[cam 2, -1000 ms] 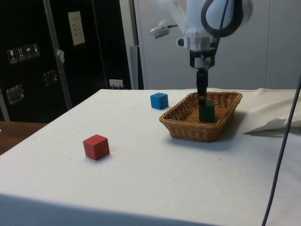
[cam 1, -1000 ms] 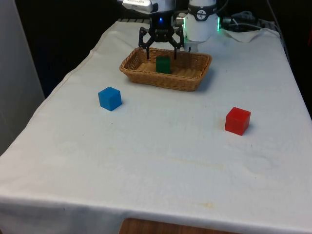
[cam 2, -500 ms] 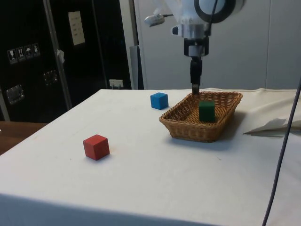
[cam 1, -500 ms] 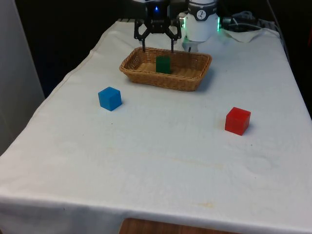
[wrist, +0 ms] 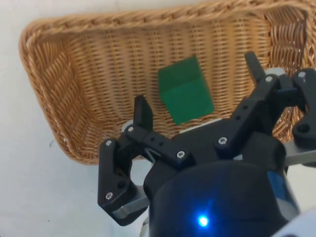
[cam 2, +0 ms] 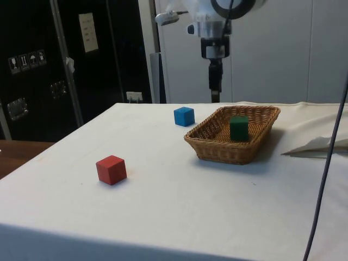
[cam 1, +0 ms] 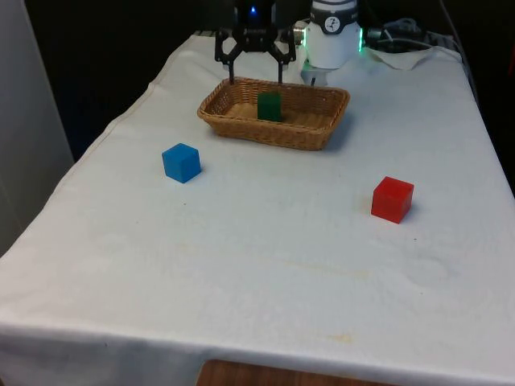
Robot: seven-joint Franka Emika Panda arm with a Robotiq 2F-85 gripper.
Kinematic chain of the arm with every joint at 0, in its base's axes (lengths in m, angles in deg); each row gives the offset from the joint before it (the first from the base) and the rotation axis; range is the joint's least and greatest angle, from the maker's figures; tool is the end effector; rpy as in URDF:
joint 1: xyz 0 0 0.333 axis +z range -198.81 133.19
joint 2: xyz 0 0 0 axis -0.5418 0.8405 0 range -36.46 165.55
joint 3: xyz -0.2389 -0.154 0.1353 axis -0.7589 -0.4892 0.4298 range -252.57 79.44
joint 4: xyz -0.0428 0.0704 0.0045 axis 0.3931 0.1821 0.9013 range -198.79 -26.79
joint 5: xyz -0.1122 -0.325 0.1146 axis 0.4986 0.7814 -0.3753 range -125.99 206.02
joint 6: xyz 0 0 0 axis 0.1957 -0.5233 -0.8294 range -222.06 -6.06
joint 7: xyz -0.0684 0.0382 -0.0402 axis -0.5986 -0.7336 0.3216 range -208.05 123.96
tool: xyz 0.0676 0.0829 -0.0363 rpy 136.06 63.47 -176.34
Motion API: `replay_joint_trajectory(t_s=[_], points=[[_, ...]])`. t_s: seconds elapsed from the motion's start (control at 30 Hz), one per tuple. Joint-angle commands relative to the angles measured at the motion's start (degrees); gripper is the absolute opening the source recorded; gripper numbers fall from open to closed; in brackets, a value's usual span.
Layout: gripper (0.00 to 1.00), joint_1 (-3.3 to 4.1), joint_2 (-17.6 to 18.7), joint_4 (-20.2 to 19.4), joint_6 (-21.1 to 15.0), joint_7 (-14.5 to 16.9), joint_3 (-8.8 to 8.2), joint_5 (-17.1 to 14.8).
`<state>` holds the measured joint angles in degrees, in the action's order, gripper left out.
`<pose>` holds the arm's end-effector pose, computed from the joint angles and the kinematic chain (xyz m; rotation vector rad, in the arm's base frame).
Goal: Pick up the blue cube and place it into the basket.
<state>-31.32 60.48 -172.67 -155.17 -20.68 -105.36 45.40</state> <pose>0.4006 -0.1223 0.2963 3.0937 0.2325 0.0398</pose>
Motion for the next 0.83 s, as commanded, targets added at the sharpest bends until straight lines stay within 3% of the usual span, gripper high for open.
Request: replay_joint_trajectory(t_s=[0.0, 0.8], points=[[1.0, 0.29, 0.8, 1.0, 0.5, 0.1, 0.23, -1.0], [1.0, 0.11, 8.2, 12.2, 2.8, -1.6, 2.46, -2.2]])
